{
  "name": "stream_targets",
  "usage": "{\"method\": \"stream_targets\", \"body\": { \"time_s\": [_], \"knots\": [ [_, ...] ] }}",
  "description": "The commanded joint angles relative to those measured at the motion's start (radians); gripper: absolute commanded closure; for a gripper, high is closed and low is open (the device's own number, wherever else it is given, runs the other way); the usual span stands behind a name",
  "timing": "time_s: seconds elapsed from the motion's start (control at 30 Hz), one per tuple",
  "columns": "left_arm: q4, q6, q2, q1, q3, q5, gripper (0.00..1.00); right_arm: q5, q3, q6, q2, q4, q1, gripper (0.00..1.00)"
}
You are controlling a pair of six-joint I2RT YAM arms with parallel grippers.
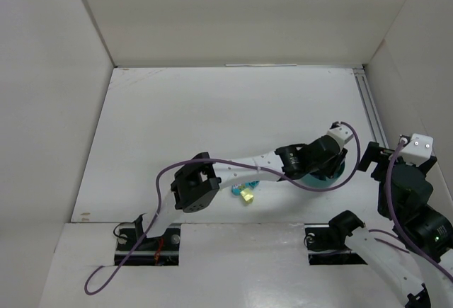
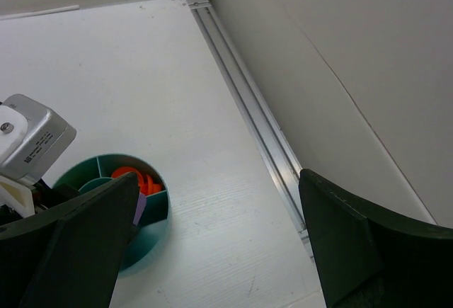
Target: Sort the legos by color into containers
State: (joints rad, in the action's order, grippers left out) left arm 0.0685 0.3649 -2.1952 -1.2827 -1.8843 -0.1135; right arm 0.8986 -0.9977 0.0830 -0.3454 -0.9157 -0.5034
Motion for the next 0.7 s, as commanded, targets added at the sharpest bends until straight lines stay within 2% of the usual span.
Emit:
{"method": "stream_targets", "body": {
  "time_s": [0.0,0.03,0.17,0.3,0.43,0.67],
  "knots": [
    [0.002,-0.014,-0.021,-0.018,-0.049,-0.005,0.71,-0.001,0.004,0.008,0.008,0.015,0.005,0.01],
    [0.016,-0.014,-0.032,-0.018,-0.058,-0.014,0.69,-0.001,0.004,0.008,0.008,0.015,0.005,0.01],
    [0.016,-0.024,-0.032,-0.029,-0.058,-0.014,0.69,-0.001,0.004,0.008,0.008,0.015,0.005,0.01],
    [0.016,-0.070,-0.032,-0.066,-0.049,-0.093,0.68,-0.001,0.004,-0.002,0.008,0.026,0.005,0.01],
    [0.025,-0.090,-0.018,-0.075,-0.049,-0.103,0.68,-0.010,0.004,-0.002,0.008,0.026,0.005,0.01],
    [-0.039,-0.110,0.035,-0.075,0.007,-0.112,0.68,-0.010,0.013,-0.011,0.008,0.035,0.005,0.01]
  ]
}}
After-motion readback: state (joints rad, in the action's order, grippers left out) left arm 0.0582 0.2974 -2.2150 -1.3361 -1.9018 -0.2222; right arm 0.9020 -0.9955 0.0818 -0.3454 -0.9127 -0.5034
